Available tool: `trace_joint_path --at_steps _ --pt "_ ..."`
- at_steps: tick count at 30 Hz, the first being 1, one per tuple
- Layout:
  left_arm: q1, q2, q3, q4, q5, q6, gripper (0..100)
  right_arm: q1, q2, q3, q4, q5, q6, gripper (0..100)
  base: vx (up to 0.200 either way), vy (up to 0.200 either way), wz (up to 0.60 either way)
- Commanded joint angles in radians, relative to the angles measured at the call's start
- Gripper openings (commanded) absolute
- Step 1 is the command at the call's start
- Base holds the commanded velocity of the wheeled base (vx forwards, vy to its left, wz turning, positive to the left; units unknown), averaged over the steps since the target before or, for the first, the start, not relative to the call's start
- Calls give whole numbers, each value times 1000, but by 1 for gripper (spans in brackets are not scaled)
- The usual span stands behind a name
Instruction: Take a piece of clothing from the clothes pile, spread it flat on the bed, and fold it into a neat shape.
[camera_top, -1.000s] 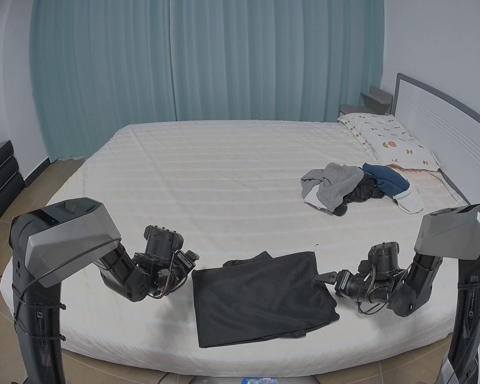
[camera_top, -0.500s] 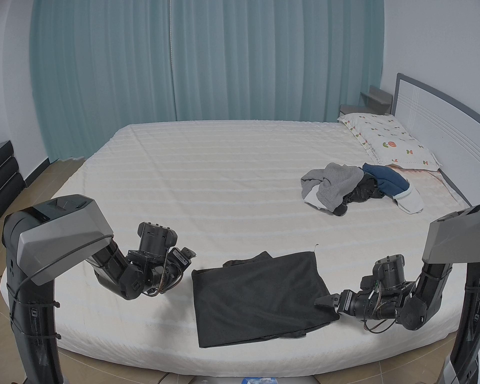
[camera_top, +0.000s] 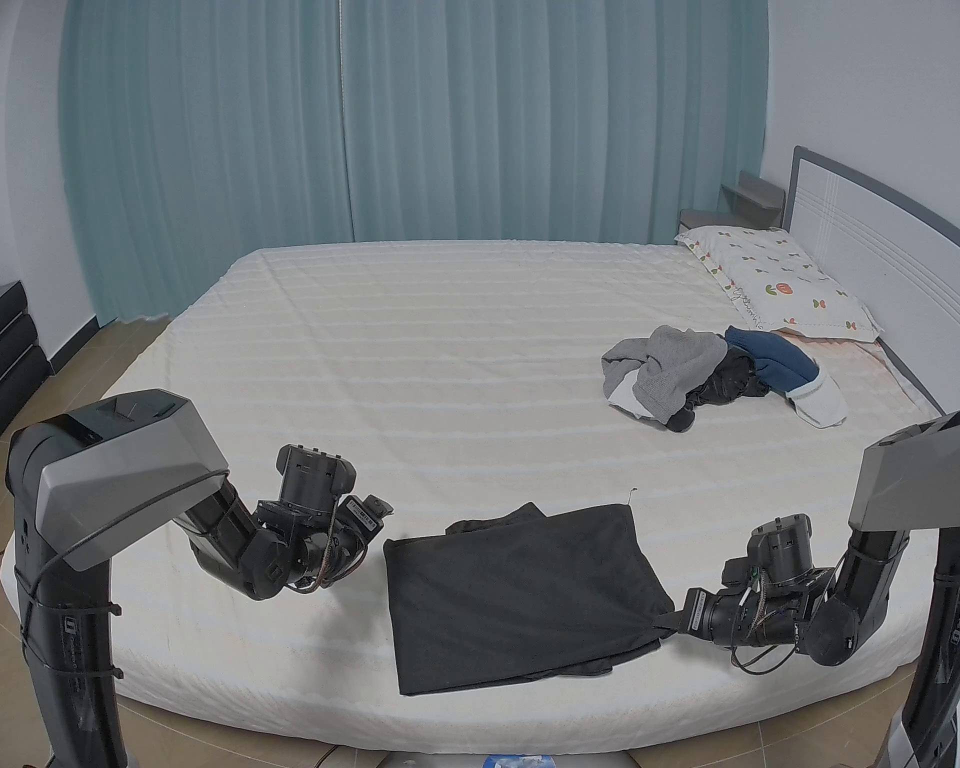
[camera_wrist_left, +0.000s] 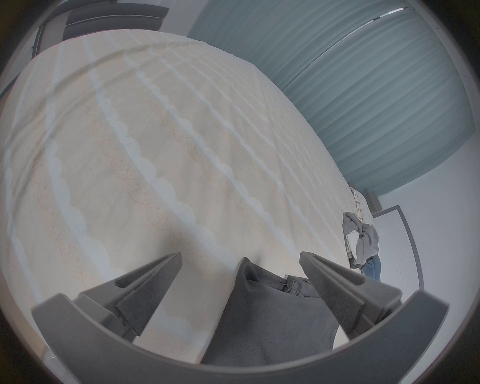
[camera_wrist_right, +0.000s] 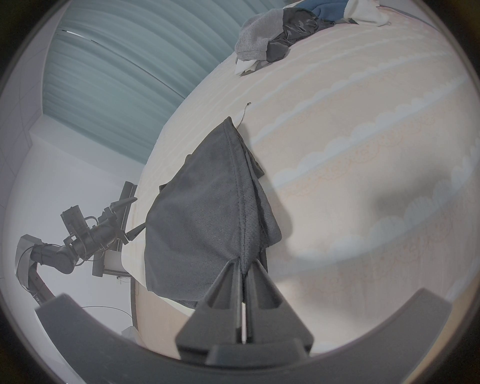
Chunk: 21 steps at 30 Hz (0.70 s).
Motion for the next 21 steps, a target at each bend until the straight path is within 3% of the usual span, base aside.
trace_joint_path --at_steps 1,9,10,21 --pt "-2 6 -1 0 1 1 100 -2 -8 12 0 -1 -19 0 0 0 0" --pt "-2 6 -1 0 1 1 100 -1 1 21 0 -1 -40 0 0 0 0" --pt "-2 6 -1 0 1 1 100 -1 1 19 0 -1 -40 100 0 0 0" --pt "-2 12 -4 0 1 1 100 -36 -4 1 -11 -4 -42 100 0 0 0"
